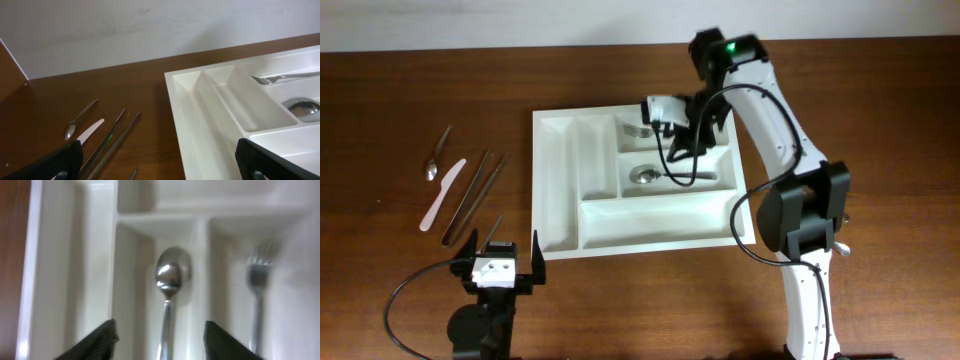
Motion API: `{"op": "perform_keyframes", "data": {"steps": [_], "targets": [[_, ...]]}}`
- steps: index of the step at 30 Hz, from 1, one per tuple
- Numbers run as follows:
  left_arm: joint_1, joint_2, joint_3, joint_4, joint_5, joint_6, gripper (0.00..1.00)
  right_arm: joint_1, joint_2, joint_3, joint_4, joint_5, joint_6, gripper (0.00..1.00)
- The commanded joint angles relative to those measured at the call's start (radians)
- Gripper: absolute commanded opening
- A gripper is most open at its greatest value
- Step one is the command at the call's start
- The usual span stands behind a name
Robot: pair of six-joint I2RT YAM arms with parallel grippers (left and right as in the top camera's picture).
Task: Pack container
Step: 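Lower the spoon into the compartment and open the right gripper, then withdraw the right gripper toward the remaining fork on the right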
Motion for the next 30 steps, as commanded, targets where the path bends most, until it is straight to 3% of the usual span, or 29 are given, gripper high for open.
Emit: {"op": "perform_keyframes", "data": {"steps": [1,3,6,11,15,25,30], "targets": [[-0.004,-0.008,-0.008,0.003,0.004,-0.012,0.99,-0.001,-0.029,0.127,-0.065,-0.024,0.185,0.99],[-0.004,-0.008,-0.008,0.003,0.004,-0.012,0.99,-0.001,-0.029,0.177,-0.113,-0.016,0.27,1.0],[-0.004,-0.008,-0.008,0.003,0.004,-0.012,0.99,-0.001,-0.029,0.186,-0.147,-0.061,0.277,0.77],[-0.004,-0.008,-0.008,0.003,0.004,-0.012,0.99,-0.002,-0.028,0.182,-0.146,0.199,0.611,0.92],[-0.004,-0.008,-0.008,0.003,0.004,-0.012,0.99,-0.026,-0.028,0.172,-0.124,0.423,0.741,0.98],[-0.004,-0.008,-0.008,0.003,0.004,-0.013,0.99,-0.22,-0.028,0.165,-0.07,0.444,0.844,0.99],[-0.004,-0.008,-0.008,0.003,0.004,-0.012,0.99,-0.309,-0.027,0.165,-0.068,0.356,0.854,0.99]]}}
